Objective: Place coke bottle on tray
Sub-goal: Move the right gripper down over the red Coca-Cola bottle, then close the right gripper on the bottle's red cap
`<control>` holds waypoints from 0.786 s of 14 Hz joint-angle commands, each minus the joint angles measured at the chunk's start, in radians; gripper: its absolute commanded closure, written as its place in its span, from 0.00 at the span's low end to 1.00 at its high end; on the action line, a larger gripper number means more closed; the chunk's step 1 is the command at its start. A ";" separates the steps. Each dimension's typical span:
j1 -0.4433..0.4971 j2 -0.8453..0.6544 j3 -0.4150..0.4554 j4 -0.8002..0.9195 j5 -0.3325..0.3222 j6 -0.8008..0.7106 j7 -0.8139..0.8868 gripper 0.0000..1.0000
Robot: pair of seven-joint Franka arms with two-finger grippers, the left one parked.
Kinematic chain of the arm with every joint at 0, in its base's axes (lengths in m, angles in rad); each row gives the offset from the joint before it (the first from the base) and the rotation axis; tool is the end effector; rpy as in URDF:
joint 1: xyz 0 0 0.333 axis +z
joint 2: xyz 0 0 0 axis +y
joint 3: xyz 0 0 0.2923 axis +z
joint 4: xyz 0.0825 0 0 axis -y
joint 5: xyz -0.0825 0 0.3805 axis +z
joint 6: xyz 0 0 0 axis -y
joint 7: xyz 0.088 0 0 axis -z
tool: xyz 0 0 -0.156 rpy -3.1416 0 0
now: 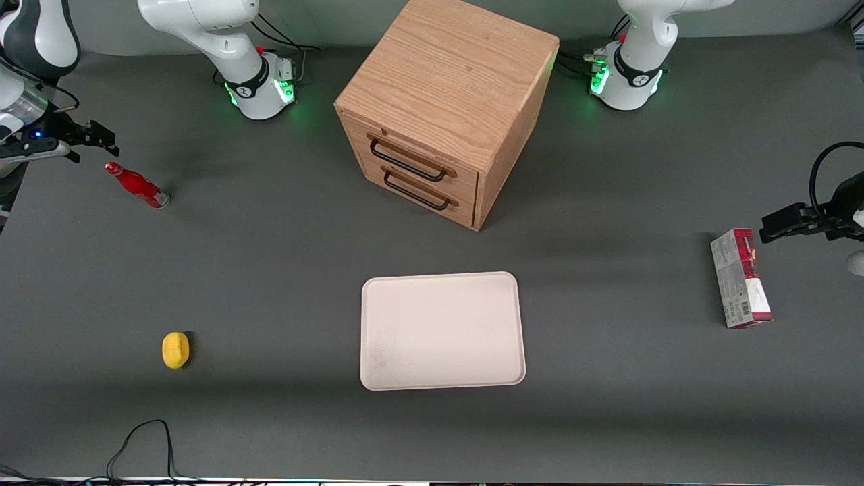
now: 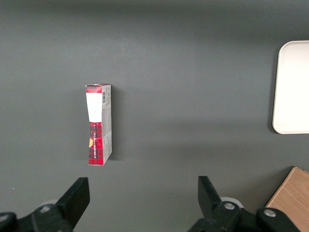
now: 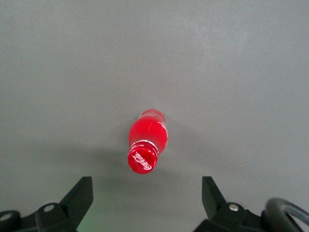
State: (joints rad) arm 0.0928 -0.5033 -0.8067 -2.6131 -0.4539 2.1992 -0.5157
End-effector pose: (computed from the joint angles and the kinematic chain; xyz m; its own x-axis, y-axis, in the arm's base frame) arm 0.3107 -0.2620 0.2969 0.9893 0.1461 -0.0039 0.1462 -0.9892 0.0059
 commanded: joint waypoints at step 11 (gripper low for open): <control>0.027 0.097 -0.022 -0.042 -0.017 0.181 -0.035 0.01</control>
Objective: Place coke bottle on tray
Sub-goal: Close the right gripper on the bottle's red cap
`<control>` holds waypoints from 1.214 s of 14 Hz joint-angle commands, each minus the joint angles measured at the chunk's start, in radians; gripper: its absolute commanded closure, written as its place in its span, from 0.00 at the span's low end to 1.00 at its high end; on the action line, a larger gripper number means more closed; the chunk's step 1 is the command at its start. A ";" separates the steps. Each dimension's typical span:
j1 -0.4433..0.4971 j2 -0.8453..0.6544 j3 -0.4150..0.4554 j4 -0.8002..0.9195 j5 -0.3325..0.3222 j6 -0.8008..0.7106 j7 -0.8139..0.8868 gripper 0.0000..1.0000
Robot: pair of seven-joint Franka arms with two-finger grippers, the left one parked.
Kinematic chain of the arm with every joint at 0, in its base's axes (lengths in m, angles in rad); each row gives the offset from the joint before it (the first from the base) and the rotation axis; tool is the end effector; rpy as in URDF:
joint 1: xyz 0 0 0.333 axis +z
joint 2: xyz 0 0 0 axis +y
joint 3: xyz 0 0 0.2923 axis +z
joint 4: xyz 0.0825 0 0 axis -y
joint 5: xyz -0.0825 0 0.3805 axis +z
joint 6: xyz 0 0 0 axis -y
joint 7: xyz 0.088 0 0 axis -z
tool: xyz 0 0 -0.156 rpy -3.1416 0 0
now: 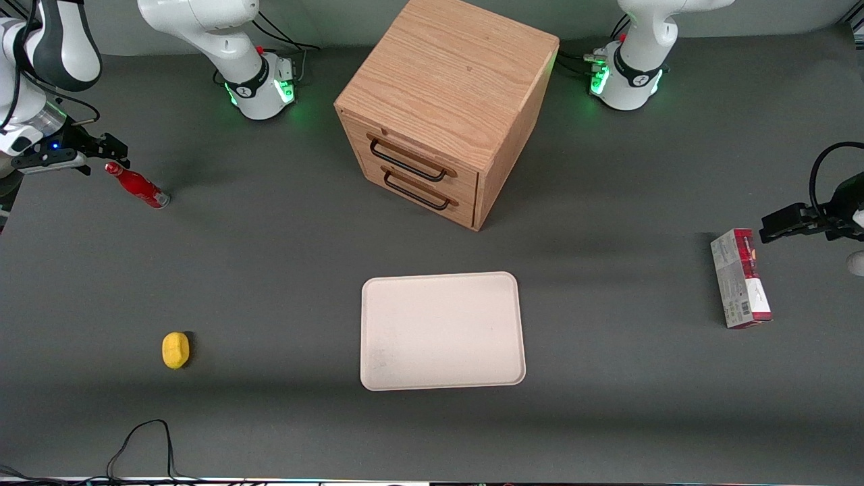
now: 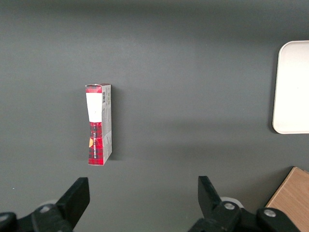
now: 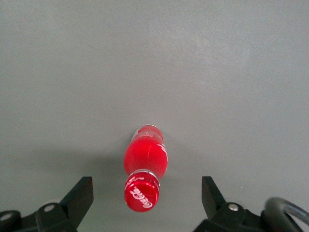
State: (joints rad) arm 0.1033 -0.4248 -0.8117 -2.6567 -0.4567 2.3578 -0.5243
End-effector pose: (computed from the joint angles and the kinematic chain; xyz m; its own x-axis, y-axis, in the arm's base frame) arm 0.3230 -0.2549 0.2704 0.9834 0.1795 0.0260 0.1781 -0.9828 0.0492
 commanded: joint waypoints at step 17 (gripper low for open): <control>0.130 0.015 -0.037 0.076 0.032 -0.113 -0.008 0.94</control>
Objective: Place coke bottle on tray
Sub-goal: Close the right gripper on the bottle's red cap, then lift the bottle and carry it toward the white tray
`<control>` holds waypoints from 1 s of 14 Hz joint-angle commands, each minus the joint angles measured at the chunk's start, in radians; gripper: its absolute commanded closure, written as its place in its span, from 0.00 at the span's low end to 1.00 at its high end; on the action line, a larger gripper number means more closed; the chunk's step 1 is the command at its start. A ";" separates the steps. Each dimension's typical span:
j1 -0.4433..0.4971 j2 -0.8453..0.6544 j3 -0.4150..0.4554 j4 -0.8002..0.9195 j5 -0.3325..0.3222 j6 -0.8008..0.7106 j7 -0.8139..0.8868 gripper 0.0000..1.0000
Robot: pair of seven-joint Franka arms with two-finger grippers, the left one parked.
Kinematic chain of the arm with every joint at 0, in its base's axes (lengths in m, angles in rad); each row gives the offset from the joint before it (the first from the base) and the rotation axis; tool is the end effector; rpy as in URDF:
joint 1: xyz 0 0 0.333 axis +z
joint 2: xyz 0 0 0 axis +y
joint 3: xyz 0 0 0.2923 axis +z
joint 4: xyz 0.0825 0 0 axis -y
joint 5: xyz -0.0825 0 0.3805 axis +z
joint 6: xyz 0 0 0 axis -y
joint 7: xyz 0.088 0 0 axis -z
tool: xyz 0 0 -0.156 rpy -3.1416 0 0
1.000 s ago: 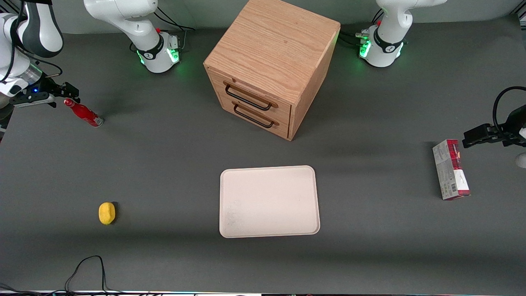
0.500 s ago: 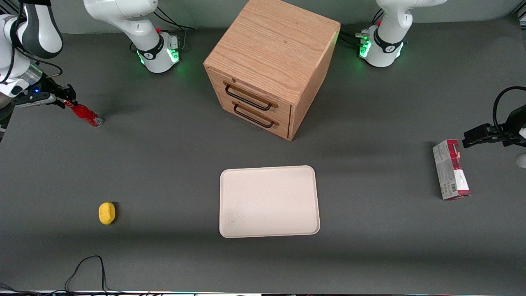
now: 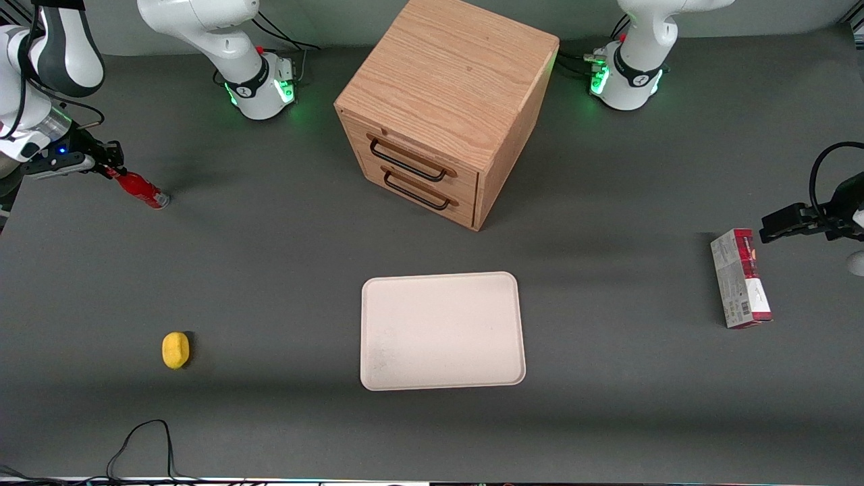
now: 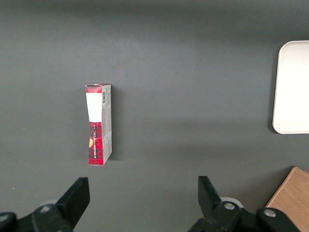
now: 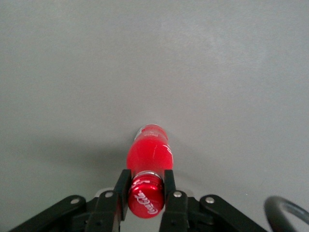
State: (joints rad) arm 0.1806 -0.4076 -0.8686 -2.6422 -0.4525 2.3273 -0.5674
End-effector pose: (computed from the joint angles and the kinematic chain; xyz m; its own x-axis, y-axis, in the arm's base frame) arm 0.3268 -0.2483 0.2617 0.9712 0.2384 -0.0065 0.2384 -0.9710 0.0176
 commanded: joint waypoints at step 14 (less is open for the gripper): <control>0.036 0.372 0.704 1.029 0.483 -0.827 0.407 0.91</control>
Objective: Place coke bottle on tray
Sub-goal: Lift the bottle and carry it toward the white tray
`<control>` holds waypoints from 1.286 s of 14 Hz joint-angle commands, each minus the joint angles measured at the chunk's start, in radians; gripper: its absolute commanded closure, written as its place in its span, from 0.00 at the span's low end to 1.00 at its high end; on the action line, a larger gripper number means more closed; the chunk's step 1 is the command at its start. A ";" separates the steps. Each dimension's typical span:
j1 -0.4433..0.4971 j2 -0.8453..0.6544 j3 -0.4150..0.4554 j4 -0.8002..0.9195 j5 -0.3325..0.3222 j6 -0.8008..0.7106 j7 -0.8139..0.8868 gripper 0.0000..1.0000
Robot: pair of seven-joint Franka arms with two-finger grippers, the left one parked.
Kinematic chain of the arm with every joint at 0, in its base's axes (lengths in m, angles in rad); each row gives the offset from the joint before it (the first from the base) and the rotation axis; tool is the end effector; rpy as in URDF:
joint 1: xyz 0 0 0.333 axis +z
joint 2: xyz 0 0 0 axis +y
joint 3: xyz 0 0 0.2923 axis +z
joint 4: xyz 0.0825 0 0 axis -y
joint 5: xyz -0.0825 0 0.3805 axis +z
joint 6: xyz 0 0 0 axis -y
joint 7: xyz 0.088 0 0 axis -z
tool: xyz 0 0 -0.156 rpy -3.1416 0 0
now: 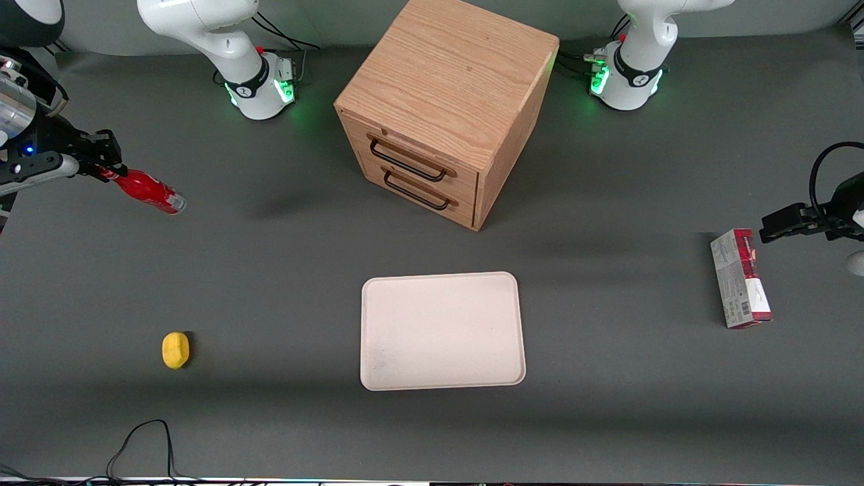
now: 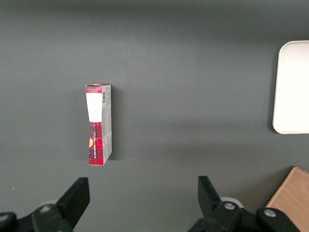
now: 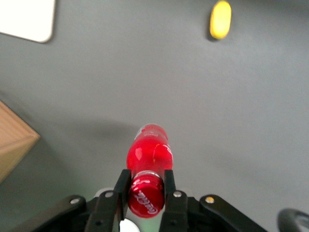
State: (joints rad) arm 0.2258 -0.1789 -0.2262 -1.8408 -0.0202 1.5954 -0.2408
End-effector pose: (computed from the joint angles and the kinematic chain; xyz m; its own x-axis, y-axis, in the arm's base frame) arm 0.4939 -0.0090 0.5189 0.9675 0.2447 -0.0641 0.2427 -0.9694 -0.0361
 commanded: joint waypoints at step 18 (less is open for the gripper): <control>0.003 0.804 0.653 0.801 -0.142 0.135 0.681 0.85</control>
State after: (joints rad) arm 0.2255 0.5704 0.4101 -1.0981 -0.1257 1.7045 0.4150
